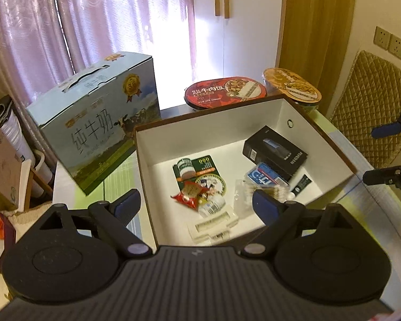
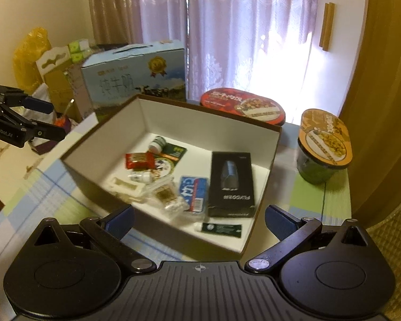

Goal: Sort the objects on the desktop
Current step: 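Withdraw both tools from the box toward the scrunchie and blue tube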

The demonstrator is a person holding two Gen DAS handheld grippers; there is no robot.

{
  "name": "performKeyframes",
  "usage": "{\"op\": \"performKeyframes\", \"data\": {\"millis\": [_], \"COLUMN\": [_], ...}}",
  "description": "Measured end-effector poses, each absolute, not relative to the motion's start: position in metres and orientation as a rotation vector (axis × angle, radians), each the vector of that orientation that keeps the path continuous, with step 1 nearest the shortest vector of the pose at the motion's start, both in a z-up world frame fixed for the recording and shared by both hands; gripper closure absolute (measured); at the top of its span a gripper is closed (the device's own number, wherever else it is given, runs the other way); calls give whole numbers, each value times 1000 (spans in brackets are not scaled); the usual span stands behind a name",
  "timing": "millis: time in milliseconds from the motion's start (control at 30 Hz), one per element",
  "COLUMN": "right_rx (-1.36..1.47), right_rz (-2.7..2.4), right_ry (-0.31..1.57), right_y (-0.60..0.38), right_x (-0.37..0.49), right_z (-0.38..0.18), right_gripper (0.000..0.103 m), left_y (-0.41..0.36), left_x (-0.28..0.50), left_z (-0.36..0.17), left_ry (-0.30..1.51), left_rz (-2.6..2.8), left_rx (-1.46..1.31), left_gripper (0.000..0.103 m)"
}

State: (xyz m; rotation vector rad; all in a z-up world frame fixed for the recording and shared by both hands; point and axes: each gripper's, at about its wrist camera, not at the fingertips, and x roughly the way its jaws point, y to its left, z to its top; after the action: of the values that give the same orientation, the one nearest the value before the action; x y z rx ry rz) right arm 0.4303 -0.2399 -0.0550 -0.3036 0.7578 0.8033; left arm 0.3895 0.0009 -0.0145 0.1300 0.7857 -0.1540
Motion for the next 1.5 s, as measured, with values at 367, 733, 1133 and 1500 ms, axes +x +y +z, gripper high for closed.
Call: {"op": "performKeyframes", "data": {"millis": [367, 733, 1133, 1500], "right_rx": [-324, -307, -281, -244], "right_rz": [863, 872, 794, 740], "right_ry": [756, 782, 826, 896], "right_y": [-256, -273, -292, -300], "right_x": [365, 312, 283, 266], "right_z": [-64, -85, -110, -134], "right_gripper": [2, 2, 2, 2], "left_y": [-18, -38, -60, -73], "left_x": [311, 248, 205, 182], "left_z": [-24, -64, -93, -127], "left_ry": [831, 916, 947, 1022], "left_rz": [-168, -187, -215, -267], "left_rx": [130, 75, 81, 113], "left_gripper": [15, 15, 16, 19]}}
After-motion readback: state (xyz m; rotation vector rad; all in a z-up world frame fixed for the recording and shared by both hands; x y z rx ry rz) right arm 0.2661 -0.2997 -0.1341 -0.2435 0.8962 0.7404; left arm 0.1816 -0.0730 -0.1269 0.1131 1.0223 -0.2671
